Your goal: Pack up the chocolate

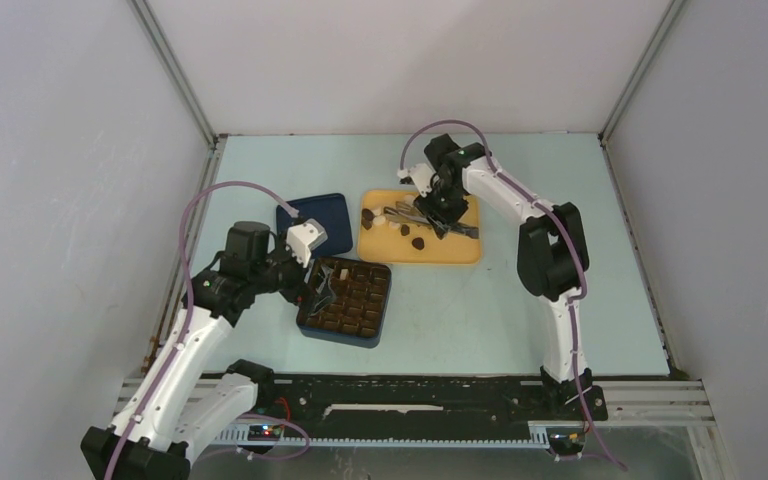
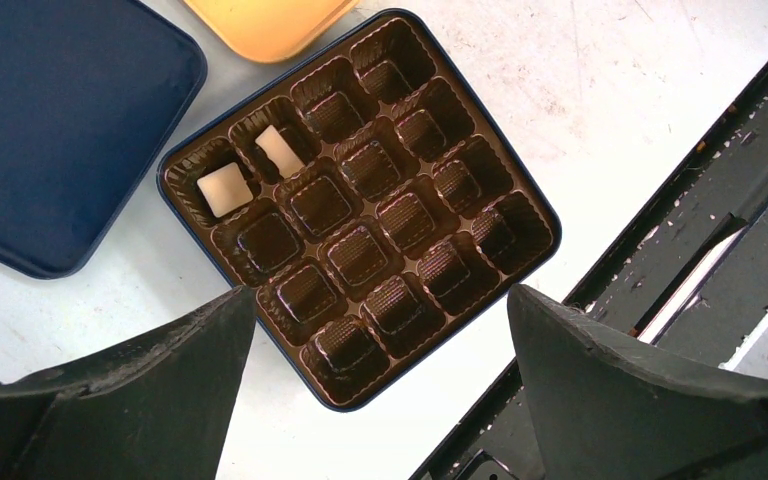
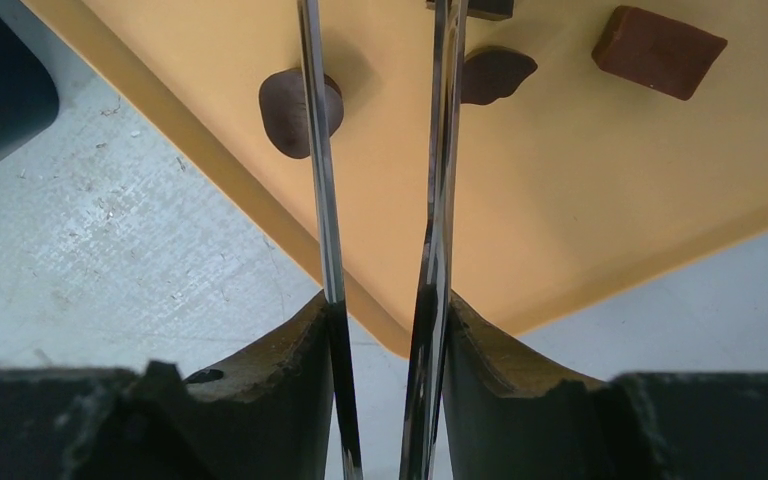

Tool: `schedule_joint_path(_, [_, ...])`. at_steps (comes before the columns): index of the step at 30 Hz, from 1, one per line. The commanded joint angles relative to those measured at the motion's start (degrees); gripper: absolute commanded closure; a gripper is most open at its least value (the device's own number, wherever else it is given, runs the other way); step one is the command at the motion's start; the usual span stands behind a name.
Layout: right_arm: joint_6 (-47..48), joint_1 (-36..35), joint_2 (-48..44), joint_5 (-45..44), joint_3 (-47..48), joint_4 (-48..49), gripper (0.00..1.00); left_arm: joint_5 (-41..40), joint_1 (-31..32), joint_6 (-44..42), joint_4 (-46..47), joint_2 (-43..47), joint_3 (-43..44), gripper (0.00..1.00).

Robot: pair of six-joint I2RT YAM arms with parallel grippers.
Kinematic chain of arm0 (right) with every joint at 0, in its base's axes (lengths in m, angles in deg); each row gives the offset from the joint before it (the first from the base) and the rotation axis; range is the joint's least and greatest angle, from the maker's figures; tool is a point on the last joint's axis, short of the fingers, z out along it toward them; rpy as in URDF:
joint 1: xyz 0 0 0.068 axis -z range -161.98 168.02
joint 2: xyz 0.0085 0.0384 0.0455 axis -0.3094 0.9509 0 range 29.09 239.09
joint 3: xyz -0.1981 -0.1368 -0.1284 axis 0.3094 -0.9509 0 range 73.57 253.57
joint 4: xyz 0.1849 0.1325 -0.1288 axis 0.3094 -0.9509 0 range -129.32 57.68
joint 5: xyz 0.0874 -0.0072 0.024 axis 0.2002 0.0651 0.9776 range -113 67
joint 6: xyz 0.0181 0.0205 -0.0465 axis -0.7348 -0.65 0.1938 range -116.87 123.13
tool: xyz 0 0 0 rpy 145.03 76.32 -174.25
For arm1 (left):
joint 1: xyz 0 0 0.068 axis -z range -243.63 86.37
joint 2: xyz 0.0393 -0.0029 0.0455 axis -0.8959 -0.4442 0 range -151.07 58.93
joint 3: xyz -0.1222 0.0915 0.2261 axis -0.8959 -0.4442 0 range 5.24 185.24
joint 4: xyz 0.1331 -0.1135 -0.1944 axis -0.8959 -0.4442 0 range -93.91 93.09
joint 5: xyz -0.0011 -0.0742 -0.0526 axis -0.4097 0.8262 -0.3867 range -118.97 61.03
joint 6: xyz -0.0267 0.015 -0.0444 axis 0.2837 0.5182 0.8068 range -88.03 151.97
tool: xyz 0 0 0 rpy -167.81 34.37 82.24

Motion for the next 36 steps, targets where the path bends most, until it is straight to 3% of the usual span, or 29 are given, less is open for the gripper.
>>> schedule_joint_path(1, [0.44,-1.17,-1.29,-1.7,1.51,-0.26,0.57,0.61,0.3,-0.95,0.65,0.5,2.07,0.0])
schedule_joint_path(25, [-0.53,-4.33,-7.53,-10.44,-5.0,-1.73,0.56,0.88,0.28,-1.45,0.88,1.96,0.99,0.0])
schedule_joint_path(36, [0.3,-4.84,-7.27,-8.69,-4.09,-1.38,0.7,0.86,0.28,-1.74,0.88,2.71,0.62,0.0])
